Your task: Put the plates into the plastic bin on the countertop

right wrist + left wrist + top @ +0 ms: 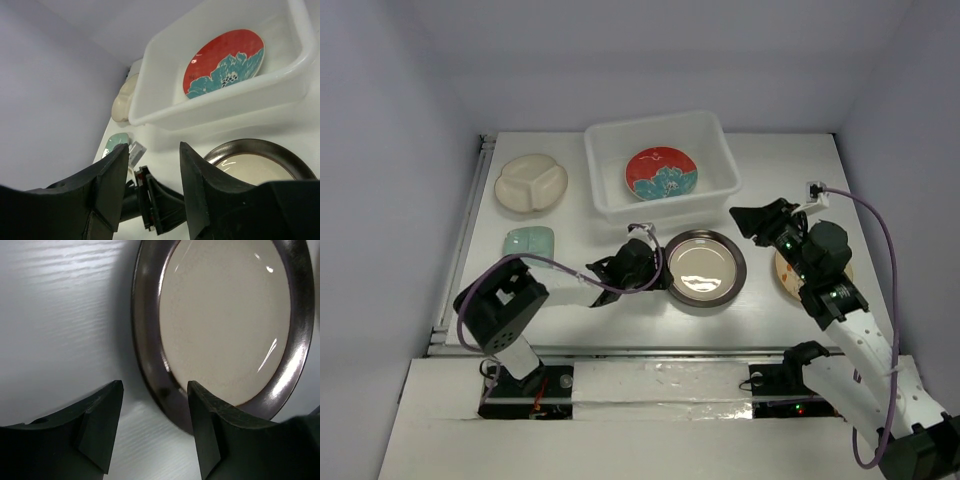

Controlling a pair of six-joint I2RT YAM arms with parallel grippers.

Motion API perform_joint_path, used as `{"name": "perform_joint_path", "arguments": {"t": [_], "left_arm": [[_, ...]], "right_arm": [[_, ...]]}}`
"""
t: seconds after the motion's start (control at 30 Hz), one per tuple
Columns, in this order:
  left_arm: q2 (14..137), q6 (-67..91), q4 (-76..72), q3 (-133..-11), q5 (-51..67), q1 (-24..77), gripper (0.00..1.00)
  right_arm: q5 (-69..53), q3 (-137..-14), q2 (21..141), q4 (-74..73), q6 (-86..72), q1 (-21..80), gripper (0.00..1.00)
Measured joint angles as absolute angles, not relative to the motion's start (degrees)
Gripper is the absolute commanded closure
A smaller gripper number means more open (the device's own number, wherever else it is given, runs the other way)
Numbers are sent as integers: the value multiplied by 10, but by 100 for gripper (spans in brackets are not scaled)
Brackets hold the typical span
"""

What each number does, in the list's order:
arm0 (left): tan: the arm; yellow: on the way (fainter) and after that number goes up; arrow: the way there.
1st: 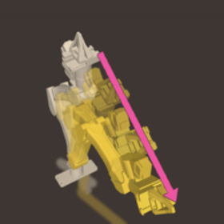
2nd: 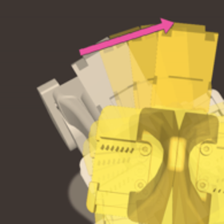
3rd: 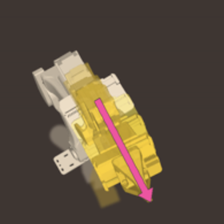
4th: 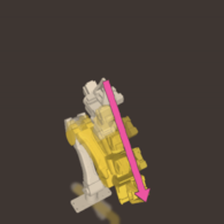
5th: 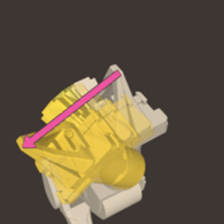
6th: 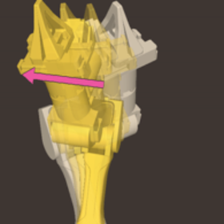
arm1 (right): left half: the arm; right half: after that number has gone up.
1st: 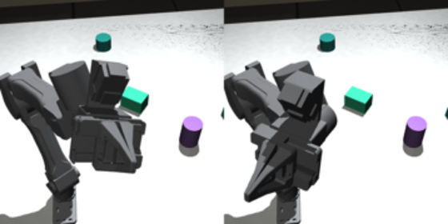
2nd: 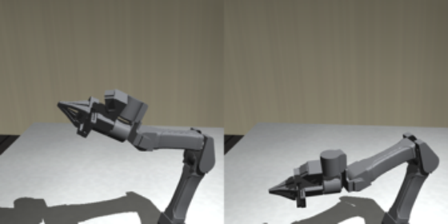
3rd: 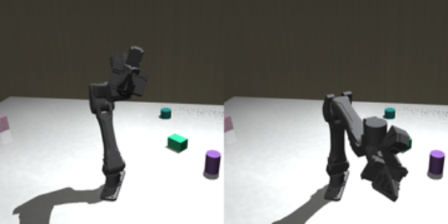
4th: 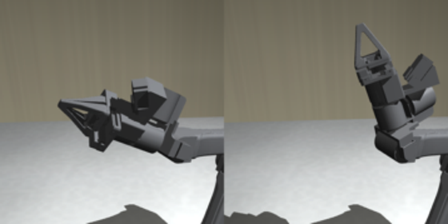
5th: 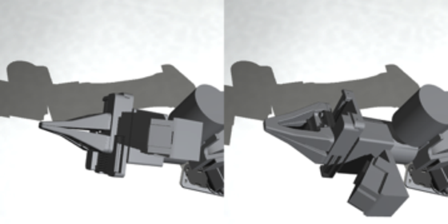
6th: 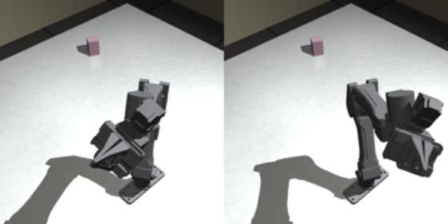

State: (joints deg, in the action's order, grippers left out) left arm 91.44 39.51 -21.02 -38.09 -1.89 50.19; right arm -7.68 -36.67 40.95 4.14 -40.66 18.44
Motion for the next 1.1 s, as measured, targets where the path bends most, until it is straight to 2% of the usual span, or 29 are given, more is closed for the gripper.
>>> {"name": "perform_joint_path", "arguments": {"t": [0.23, 0.27, 0.33, 0.37, 0.5, 0.63, 0.93, 1.1], "left_arm": [[991, 408, -277, -426, -9, 502, 66], [1000, 411, -287, -430, -7, 502, 78], [1015, 423, -304, -434, -1, 500, 95], [1022, 440, -322, -435, 3, 498, 100], [1020, 474, -380, -433, 31, 488, 100], [990, 479, -378, -394, 29, 488, 100], [786, 437, -262, -360, 35, 481, 100], [734, 428, -211, -381, 69, 462, 100]], "right_arm": [[-90, -338, 405, 44, -404, 184, 51], [-91, -335, 404, 44, -403, 184, 51], [-93, -335, 403, 44, -402, 184, 51], [-93, -335, 402, 44, -402, 184, 52], [-93, -334, 390, 41, -398, 184, 52], [-90, -334, 365, 26, -392, 184, 52], [-79, -370, 286, -43, -388, 184, 52], [-70, -410, 236, -82, -385, 184, 52]]}}
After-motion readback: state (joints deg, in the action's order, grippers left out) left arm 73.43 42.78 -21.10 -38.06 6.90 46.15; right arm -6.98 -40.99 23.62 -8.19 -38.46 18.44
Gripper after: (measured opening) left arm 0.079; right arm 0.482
